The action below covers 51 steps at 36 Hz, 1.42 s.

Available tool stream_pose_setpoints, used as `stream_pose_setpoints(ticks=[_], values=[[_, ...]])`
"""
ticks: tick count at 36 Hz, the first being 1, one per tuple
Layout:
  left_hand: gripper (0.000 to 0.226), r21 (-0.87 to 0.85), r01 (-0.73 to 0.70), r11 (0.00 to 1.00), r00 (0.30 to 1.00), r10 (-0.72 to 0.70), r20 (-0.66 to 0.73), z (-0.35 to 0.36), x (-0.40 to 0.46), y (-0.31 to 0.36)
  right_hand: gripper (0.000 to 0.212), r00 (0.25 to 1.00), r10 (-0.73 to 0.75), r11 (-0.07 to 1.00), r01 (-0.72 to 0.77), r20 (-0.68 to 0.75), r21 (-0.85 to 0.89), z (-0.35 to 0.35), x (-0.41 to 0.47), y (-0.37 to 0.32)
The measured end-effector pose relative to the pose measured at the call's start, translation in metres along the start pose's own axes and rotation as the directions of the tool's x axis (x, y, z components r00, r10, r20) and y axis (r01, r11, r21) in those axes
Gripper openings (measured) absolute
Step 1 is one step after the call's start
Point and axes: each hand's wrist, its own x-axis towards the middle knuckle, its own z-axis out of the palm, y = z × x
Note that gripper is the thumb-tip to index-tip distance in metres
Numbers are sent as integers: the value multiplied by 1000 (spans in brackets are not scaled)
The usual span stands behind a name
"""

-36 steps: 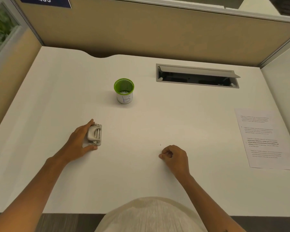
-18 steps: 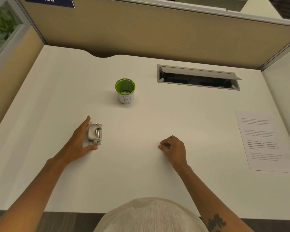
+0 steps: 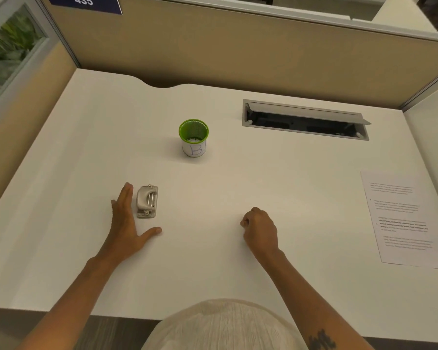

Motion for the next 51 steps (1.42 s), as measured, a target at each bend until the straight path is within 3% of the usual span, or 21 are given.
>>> stream_pose_setpoints(ticks=[4, 12, 19, 24, 26, 30, 32, 35, 40, 45, 51], values=[[111, 73, -56, 996, 994, 62, -88, 18, -8, 24, 25, 997, -20, 991, 29, 68, -129, 0, -4, -8], [90, 68, -144, 987, 987, 148, -67, 62, -9, 72, 33, 995, -14, 971, 37, 101, -235, 2, -8, -16], [82, 9, -11, 1000, 1000, 11, 30, 98, -4, 104, 29, 992, -79, 963, 102, 99, -251, 2, -9, -11], [72, 35, 6, 999, 1000, -7, 27, 104, -5, 103, 32, 982, -159, 939, 181, 98, -293, 0, -9, -4], [68, 23, 13, 1000, 1000, -13, 20, 104, -5, 102, 35, 985, -144, 964, 162, 97, -213, -1, -8, 3], [63, 48, 8, 999, 1000, -9, 19, 104, -6, 102, 31, 991, 17, 981, -42, 130, 188, -16, 2, 12], [62, 65, 9, 998, 1000, -10, 15, 104, -6, 102, 33, 977, 105, 931, -161, 183, 327, -25, 10, 17], [61, 82, 14, 996, 1000, -16, 16, 106, -5, 103, 20, 949, 191, 839, -291, 252, 460, -35, 22, 25], [61, 111, 18, 994, 1000, -21, 21, 107, -5, 105, 28, 917, 167, 663, -376, 361, 648, -55, 49, 26], [62, 160, 22, 987, 999, -27, 29, 108, -4, 106, 26, 913, 71, 562, -369, 402, 740, -90, 84, -9], [66, 234, 6, 972, 999, -18, 50, 112, -4, 102, 20, 950, -55, 659, -198, 309, 726, -134, 131, -85]])
